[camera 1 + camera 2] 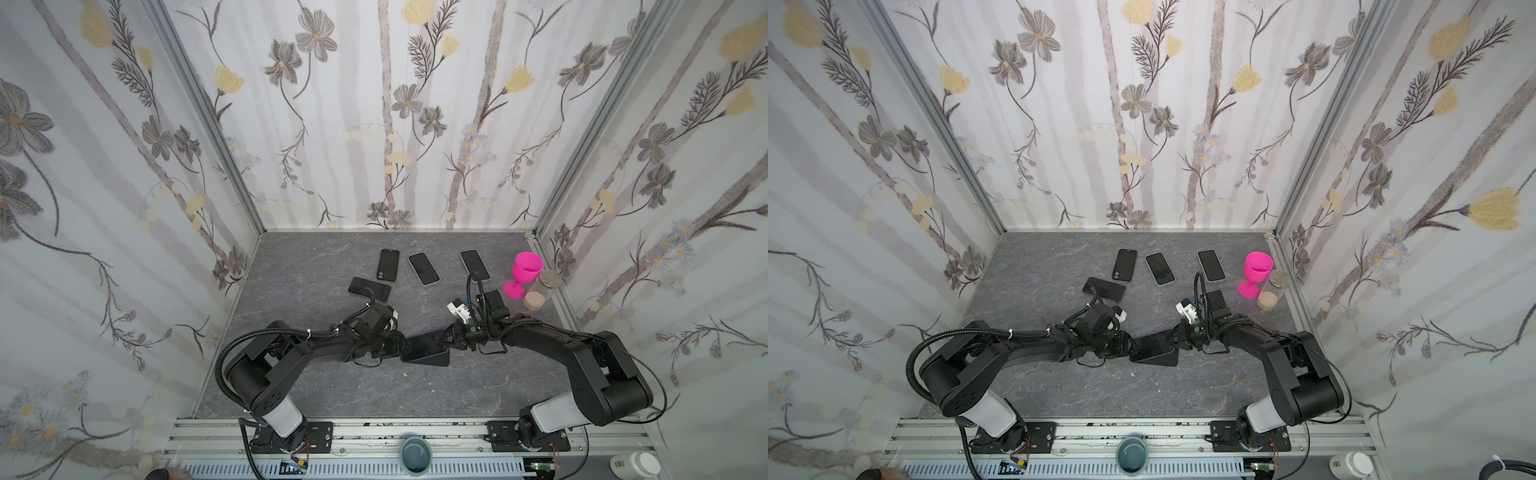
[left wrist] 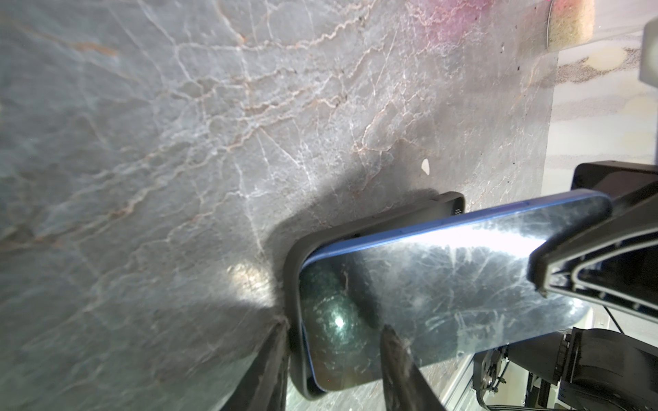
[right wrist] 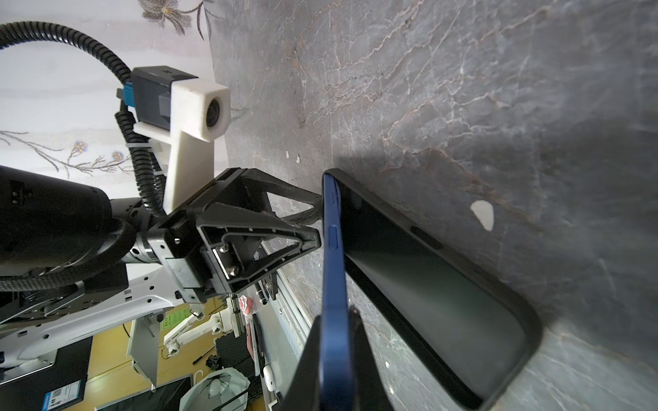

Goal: Put the phone into the phone case
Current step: 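Press the phone into the case with the right gripper while the left holds it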

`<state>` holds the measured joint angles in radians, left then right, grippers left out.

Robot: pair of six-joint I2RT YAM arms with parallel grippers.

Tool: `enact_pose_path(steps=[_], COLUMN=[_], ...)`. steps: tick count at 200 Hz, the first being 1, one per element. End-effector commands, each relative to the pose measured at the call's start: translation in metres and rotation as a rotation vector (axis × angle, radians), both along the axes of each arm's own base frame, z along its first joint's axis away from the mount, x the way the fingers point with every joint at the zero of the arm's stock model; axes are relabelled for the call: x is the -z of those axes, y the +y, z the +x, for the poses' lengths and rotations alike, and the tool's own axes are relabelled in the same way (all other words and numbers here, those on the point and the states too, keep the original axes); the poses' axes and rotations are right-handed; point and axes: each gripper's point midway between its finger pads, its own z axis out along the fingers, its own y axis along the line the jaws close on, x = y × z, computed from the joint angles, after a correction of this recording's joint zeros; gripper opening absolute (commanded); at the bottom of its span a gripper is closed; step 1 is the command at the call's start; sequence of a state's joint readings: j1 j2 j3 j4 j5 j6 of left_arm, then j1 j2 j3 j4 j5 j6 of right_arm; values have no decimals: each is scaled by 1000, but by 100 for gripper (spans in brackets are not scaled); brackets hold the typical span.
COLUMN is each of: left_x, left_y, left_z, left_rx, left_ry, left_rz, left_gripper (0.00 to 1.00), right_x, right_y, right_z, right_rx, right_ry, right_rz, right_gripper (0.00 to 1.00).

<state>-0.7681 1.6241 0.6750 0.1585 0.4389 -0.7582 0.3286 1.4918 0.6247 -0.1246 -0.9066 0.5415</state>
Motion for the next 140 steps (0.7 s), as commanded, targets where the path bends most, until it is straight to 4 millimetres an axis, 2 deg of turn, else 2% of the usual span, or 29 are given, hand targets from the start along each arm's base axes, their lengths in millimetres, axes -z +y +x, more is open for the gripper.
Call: enact_pose_path(steps=[1, 49, 106, 140], left_x=[-24, -29, -23, -37], left_y=[-19, -20, -21, -13], left_z=[0, -5, -13, 2], left_rx=[28, 8, 4, -26], left_ry=[-22, -9, 11, -80], left_rz=[-116, -152, -153, -113], left_gripper=[40, 40, 40, 40], right_x=[13, 26, 37, 42], right_y=[-8, -16, -23, -32], right_z=[-4, -9, -14, -15], right_rx=[30, 50, 68, 84], right_ry=[37, 64, 80, 67], right_rz=[-46, -45, -58, -101], right_gripper=[0, 0, 0, 0])
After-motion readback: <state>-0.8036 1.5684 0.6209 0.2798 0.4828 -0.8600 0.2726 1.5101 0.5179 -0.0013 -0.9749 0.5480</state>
